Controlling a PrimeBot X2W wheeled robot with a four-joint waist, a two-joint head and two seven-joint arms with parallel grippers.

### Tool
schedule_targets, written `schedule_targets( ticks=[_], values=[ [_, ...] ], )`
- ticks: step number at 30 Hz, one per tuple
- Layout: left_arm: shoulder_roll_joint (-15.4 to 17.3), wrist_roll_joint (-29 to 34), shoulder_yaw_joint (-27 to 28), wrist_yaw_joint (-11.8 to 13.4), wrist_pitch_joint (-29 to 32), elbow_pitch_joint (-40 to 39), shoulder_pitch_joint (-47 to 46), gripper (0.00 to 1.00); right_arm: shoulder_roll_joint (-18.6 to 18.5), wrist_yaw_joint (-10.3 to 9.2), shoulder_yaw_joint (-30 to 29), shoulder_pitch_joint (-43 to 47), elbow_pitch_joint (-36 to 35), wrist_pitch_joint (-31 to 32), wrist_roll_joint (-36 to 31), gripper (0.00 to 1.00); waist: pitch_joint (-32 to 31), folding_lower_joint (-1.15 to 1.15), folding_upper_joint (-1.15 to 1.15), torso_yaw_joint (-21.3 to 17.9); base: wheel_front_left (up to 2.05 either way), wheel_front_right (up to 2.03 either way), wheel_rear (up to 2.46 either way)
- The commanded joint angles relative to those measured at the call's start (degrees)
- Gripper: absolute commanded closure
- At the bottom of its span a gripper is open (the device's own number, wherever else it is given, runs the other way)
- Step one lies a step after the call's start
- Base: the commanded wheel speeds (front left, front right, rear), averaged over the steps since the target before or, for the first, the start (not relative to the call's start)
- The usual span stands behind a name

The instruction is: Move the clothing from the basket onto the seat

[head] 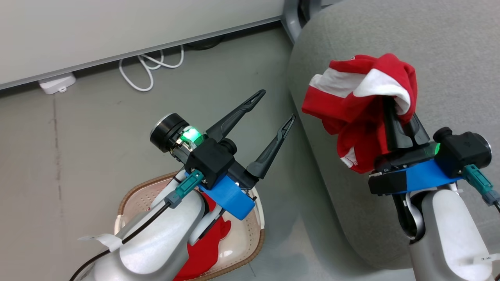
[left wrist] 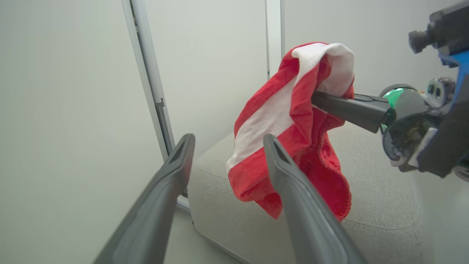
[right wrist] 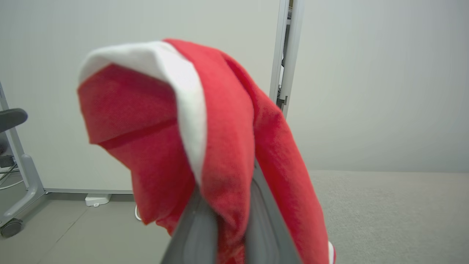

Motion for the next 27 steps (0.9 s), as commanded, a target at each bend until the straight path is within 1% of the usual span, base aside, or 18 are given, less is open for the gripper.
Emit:
schedule_targets(
  ticks=[1, 8, 15, 23, 27],
  values=[
    [0.31, 0.16, -0.22, 0.12, 0.17, -0.23, -0.85, 0.0, -0.11, 0.03, -0.62, 0.9, -0.56, -0.06, 0.16, 1.0, 0.41, 0.0, 0.0, -1.57, 0.0, 0.0, 0.0],
    [0.31, 0.02, -0.82, 0.23, 0.21, -0.03, -0.95, 0.0, -0.1, 0.03, -2.34, 2.88, -1.69, -0.06, 0.65, 1.0, 0.5, 0.0, 0.0, -3.91, 0.0, 0.0, 0.0],
    [0.43, -0.35, -1.27, 0.34, 0.17, 0.24, -1.1, 0.0, -0.1, 0.03, -2.78, 3.21, -2.3, -0.06, 0.79, 1.0, 0.74, 0.0, 0.0, -4.61, 0.0, 0.0, 0.0],
    [0.95, 0.02, -1.18, 0.44, 0.47, -0.42, -2.37, 0.0, -0.11, 0.03, -4.64, -1.41, -3.98, -0.06, -1.32, 1.0, 3.62, 0.0, 0.0, -3.48, 0.0, 0.0, 0.0],
    [1.51, 0.67, -1.28, 0.29, 1.1, -1.45, -4.04, 0.0, -0.11, 0.03, -8.53, -7.35, -5.46, -0.06, -2.9, 1.0, 7.15, 0.0, 0.0, -2.2, 0.0, 0.0, 0.0]
  ],
)
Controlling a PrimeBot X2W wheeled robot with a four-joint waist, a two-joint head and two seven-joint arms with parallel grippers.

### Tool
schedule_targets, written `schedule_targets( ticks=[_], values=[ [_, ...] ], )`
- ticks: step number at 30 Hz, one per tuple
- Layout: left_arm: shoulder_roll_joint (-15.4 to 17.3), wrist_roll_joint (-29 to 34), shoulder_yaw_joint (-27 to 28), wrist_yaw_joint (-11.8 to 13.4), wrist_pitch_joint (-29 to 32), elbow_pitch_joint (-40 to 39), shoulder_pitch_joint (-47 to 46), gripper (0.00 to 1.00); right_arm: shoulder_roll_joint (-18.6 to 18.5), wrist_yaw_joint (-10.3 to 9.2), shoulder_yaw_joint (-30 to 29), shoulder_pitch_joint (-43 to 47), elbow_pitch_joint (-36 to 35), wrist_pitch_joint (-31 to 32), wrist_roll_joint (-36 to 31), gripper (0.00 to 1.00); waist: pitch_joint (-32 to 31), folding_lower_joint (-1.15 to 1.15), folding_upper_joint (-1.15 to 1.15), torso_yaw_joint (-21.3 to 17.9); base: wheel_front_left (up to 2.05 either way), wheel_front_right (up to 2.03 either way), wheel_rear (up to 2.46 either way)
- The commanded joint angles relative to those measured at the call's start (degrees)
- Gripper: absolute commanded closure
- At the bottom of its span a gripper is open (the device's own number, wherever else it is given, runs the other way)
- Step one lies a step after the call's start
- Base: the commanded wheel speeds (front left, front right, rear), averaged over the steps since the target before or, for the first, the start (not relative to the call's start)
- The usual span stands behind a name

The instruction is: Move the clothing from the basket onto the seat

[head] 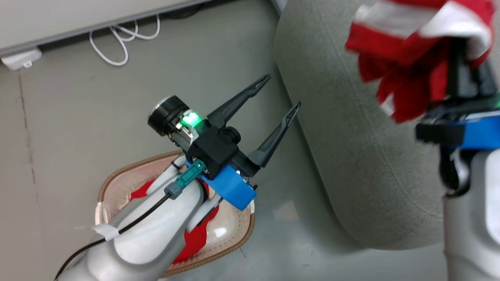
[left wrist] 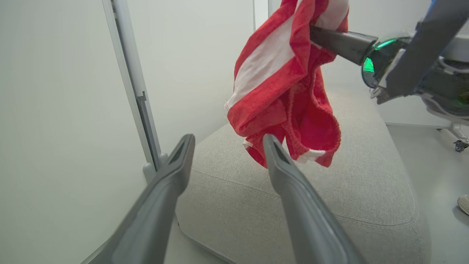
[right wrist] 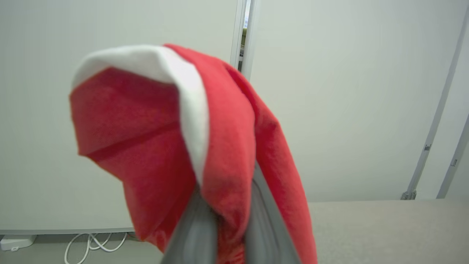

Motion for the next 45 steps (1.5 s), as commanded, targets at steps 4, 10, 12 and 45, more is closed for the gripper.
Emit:
schedule_targets(
  ticks=[4, 10, 12, 45],
  values=[
    [1.18, 0.92, 0.43, 0.03, 0.84, -1.51, -2.86, 0.0, -1.45, 0.03, -4.95, -8.1, -1.72, -0.06, -1.89, 1.0, 6.54, 0.0, 0.0, 2.23, 0.0, 0.0, 0.0],
    [2.04, 2.14, 0.46, -0.13, 1.96, -4.4, -6.05, 0.0, -6.56, 0.02, -11.93, -17.29, -3.43, -0.05, -2.49, 1.0, 14.08, 0.0, 0.0, 3.91, 0.0, 0.0, 0.0],
    [2.45, 2.5, 0.49, -0.16, 2.42, -5.33, -7.01, 0.0, -8.42, 0.02, -13.95, -19.61, -3.01, -0.05, -2.15, 1.0, 16.39, 0.0, 0.0, 4.02, 0.0, 0.0, 0.0],
    [5.06, 3.18, -0.71, 0.47, 1.74, -6.08, -9.37, 0.0, -11.08, 0.02, -29.1, -19.09, 26.27, -0.05, 1.64, 0.0, 23.02, 0.0, 0.0, 4.21, 0.0, 0.0, 0.0]
  ],
)
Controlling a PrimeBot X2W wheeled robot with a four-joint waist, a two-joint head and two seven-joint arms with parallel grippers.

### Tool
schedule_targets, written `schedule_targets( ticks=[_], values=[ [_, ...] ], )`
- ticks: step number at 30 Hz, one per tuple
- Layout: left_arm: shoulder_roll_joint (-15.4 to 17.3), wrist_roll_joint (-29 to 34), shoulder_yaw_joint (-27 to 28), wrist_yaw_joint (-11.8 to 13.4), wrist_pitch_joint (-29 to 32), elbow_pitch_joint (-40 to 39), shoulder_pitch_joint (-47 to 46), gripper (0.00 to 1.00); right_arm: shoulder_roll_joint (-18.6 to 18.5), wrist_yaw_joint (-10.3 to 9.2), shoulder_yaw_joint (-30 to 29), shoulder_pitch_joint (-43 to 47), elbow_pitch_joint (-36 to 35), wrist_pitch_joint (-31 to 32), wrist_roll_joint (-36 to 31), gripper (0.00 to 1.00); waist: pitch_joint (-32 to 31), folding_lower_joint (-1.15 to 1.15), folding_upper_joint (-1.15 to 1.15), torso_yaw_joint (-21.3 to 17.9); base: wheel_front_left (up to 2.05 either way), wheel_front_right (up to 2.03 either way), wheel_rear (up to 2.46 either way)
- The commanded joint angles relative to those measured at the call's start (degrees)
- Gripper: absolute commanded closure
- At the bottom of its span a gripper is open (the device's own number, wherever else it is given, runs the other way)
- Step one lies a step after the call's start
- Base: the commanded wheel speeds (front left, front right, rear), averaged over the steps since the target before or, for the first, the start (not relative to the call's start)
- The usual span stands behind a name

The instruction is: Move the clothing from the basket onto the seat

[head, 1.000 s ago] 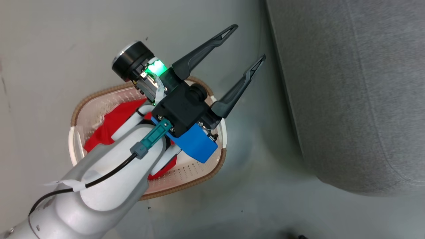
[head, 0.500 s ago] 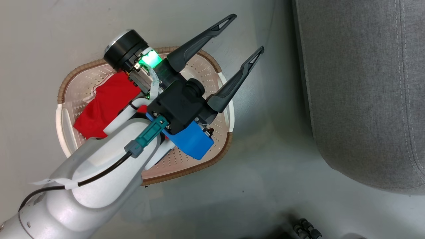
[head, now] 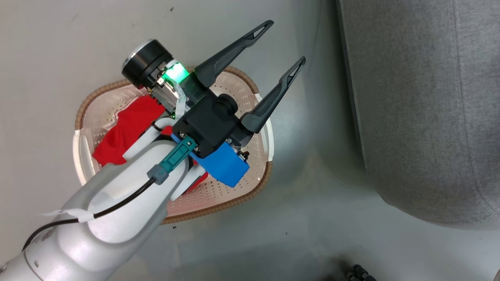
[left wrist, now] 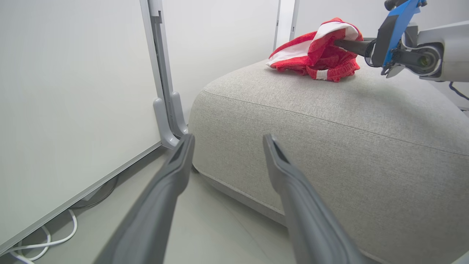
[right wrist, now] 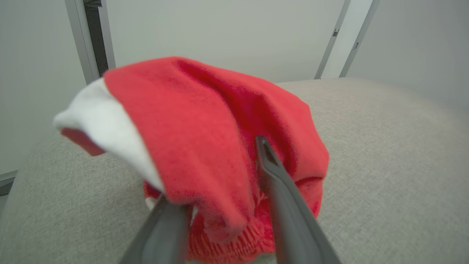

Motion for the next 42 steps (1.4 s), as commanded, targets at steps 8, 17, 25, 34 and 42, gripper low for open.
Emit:
schedule_targets(
  ticks=[8, 17, 25, 34, 42],
  values=[
    [-1.47, -2.16, 0.51, 1.42, -3.03, 3.31, 4.14, 0.0, 3.72, 0.02, 0.22, 11.38, -3.83, -0.06, 0.81, 0.0, -9.24, 0.0, 0.0, 0.39, 0.0, 0.0, 0.0],
    [-2.89, -4.54, 2.66, 3.11, -4.3, 6.15, 10.47, 0.0, 6.07, 0.03, 5.73, 23.43, -8.87, -0.06, 2.15, 0.0, -18.27, 0.0, 0.0, 1.98, 0.0, 0.0, 0.0],
    [-3.79, -5.22, 9.11, 4.48, -4.34, 4.92, 17.98, 0.0, 8.38, 0.02, 15.8, 29.22, -15.88, -0.05, 4.95, 0.0, -24.68, 0.0, 0.0, 4.13, 0.0, 0.0, 0.0],
    [-5.09, -3.7, 18.33, 4.69, -4.31, 3.88, 24.88, 0.0, 9.86, 0.03, 24.7, 32.77, -22.21, -0.06, 5.6, 0.0, -28.94, 0.0, 0.0, 7.51, 0.0, 0.0, 0.0],
    [-7.61, -1.14, 28.17, 3.47, -4.31, 4.14, 30.58, 0.0, 10.74, 0.02, 31.01, 34.78, -25.71, -0.06, 4.29, 0.0, -32.75, 0.0, 0.0, 11.4, 0.0, 0.0, 0.0]
  ],
)
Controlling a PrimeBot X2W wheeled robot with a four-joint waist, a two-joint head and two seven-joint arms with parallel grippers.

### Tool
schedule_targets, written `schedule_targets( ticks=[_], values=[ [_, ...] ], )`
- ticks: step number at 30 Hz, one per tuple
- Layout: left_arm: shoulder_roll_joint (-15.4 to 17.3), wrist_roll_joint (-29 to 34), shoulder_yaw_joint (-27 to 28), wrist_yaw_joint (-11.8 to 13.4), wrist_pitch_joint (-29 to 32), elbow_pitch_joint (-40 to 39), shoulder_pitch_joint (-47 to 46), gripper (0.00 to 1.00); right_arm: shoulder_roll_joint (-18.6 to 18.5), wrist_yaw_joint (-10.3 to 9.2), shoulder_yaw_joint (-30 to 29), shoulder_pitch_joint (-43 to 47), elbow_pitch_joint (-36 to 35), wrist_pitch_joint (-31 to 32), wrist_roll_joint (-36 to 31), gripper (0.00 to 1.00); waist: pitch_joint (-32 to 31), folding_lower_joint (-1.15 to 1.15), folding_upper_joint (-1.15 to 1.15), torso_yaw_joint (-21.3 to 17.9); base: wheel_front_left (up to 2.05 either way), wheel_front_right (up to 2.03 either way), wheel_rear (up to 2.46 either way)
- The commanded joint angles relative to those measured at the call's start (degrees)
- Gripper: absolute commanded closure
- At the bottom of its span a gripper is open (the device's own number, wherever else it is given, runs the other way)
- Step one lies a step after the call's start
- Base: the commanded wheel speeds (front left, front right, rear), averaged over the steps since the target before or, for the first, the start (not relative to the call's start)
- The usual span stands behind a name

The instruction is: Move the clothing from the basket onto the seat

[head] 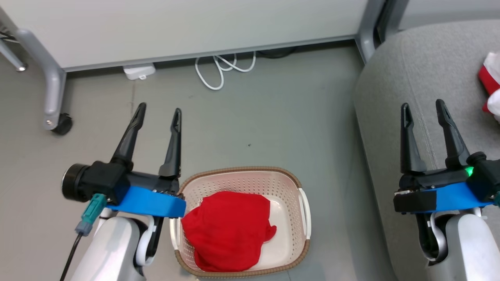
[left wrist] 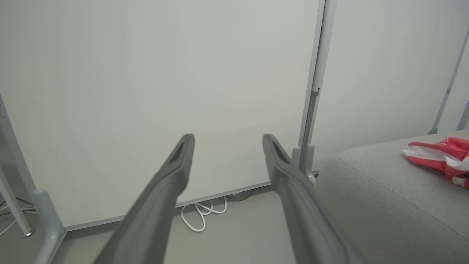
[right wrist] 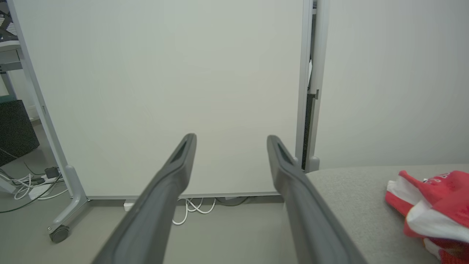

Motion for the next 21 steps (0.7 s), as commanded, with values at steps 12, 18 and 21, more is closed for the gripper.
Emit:
schedule_targets(
  ticks=[12, 18, 21],
  values=[
    [-4.66, 4.84, 11.77, -2.92, -0.15, 0.43, 8.32, 0.0, 0.44, 0.02, 2.2, 6.05, -2.62, -0.04, -0.83, 0.0, -6.26, 0.01, 0.0, 4.36, 0.0, 0.0, 0.0],
    [-6.21, 6.91, 15.16, -4.35, -0.15, -0.04, 11.83, 0.0, 0.46, 0.02, 2.31, 9.34, -2.15, -0.04, 0.97, 0.0, -8.02, 0.01, 0.0, 4.05, 0.0, 0.0, 0.0],
    [-6.92, 7.51, 16.7, -4.75, -0.15, -0.21, 13.49, 0.0, 0.46, 0.02, 2.35, 10.62, -1.55, -0.04, 1.77, 0.0, -8.91, 0.01, 0.0, 3.66, 0.0, 0.0, 0.0]
  ],
)
